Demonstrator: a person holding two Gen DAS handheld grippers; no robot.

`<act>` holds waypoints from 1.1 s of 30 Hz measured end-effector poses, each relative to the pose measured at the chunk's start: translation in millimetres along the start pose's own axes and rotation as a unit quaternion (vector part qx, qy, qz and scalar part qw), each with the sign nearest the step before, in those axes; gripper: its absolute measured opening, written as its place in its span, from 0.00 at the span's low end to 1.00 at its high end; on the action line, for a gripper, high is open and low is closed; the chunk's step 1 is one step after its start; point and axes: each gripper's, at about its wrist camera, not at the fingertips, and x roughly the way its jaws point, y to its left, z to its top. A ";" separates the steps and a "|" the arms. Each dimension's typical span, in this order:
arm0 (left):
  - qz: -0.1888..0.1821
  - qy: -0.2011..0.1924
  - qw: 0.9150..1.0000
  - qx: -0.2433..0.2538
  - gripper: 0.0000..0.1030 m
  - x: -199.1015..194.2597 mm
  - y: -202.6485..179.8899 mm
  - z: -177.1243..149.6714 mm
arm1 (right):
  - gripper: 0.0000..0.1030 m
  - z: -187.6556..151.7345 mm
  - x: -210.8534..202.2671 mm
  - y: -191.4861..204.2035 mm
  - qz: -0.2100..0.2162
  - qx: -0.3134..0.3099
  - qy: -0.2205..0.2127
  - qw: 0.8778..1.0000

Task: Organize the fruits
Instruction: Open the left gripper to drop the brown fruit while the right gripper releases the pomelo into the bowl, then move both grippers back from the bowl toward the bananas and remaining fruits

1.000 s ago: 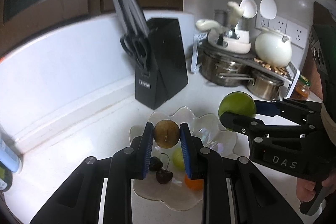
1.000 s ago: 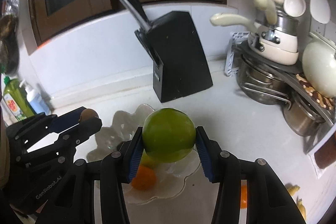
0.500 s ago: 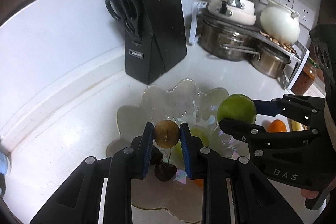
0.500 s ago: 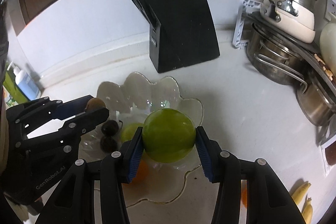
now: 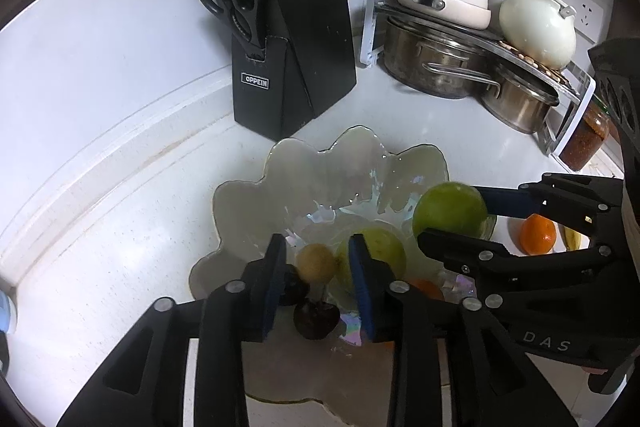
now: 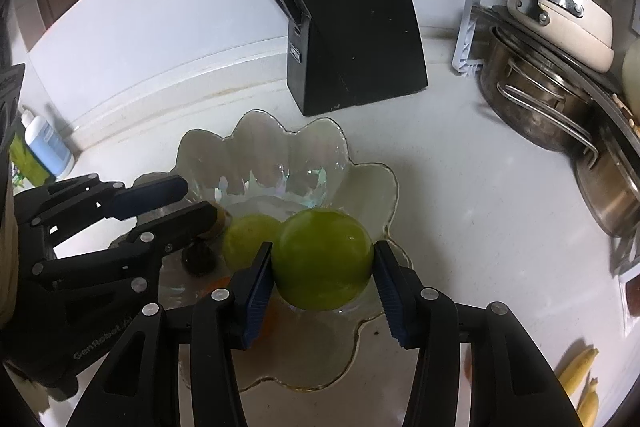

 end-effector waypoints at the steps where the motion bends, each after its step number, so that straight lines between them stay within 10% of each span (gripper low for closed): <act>1: 0.002 -0.001 1.000 -0.001 0.34 -1.2 0.6 -0.4 | 0.49 -0.1 -0.1 0.0 -0.001 0.000 0.000 1.000; 15: 0.074 -0.059 0.995 -0.001 0.53 -51.7 -7.0 -2.7 | 0.58 -6.3 -42.8 2.5 -0.036 0.013 -0.063 0.997; 33: 0.075 -0.165 0.983 0.016 0.62 -138.7 -57.2 -12.7 | 0.63 -47.5 -148.5 -8.3 -0.102 0.063 -0.187 0.975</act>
